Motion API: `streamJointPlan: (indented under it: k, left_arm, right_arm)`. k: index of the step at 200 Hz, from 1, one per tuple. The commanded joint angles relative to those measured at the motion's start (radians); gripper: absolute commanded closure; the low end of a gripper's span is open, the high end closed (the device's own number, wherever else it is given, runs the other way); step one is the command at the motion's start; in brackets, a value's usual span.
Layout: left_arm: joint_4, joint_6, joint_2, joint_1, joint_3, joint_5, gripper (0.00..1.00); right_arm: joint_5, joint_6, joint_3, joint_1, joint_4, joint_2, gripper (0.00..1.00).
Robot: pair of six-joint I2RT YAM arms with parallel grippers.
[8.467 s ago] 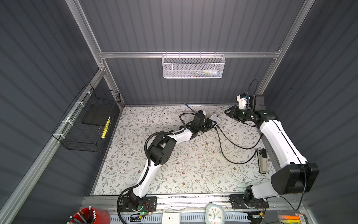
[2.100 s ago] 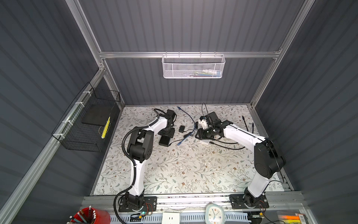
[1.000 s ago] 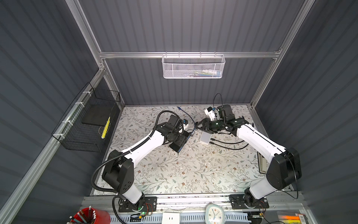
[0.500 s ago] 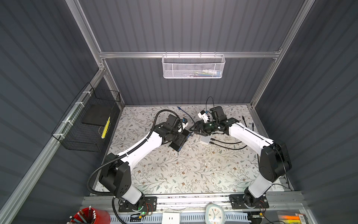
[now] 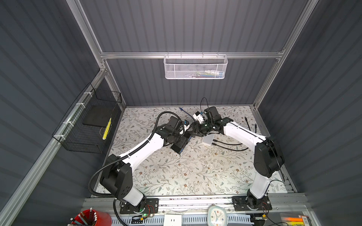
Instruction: Insert the plug into the switch port
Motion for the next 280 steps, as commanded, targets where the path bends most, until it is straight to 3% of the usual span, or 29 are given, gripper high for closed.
streamJointPlan:
  k: [1, 37, 101, 201, 223, 234, 247, 269, 280]
  left_arm:
    - [0.043, 0.021, -0.033, -0.003, -0.008, 0.005, 0.76]
    - [0.041, 0.023, -0.032, -0.004, 0.000, 0.001, 0.77]
    - [0.032, 0.030, -0.053, -0.004, 0.008, -0.011, 0.77]
    - [0.063, 0.022, -0.041, -0.004, 0.021, 0.037, 0.77]
    - [0.062, 0.023, -0.039, -0.003, 0.025, 0.040, 0.76]
    - [0.059, 0.023, -0.039, -0.004, 0.025, 0.040, 0.76]
    - [0.057, 0.020, -0.039, -0.004, 0.025, 0.034, 0.69]
    - [0.065, -0.002, -0.056, -0.001, 0.018, 0.013, 0.26]
    - [0.083, -0.018, -0.077, -0.002, 0.005, -0.002, 0.14]
  right_arm:
    - [-0.024, 0.006, 0.024, 0.029, 0.000, 0.022, 0.46]
    - [-0.013, 0.011, 0.006, 0.038, 0.004, 0.018, 0.47]
    - [0.110, -0.023, -0.020, 0.036, -0.041, -0.027, 0.44]
    - [-0.035, 0.016, -0.064, 0.029, 0.057, -0.032, 0.49]
    - [-0.050, 0.022, -0.058, 0.030, 0.068, -0.023, 0.56]
    - [-0.054, 0.026, -0.060, 0.029, 0.076, -0.024, 0.66]
    - [-0.053, 0.027, -0.061, 0.028, 0.079, -0.027, 0.78]
    - [-0.036, 0.031, -0.081, 0.023, 0.091, -0.052, 0.90]
    - [-0.024, 0.038, -0.100, 0.012, 0.104, -0.072, 0.92]
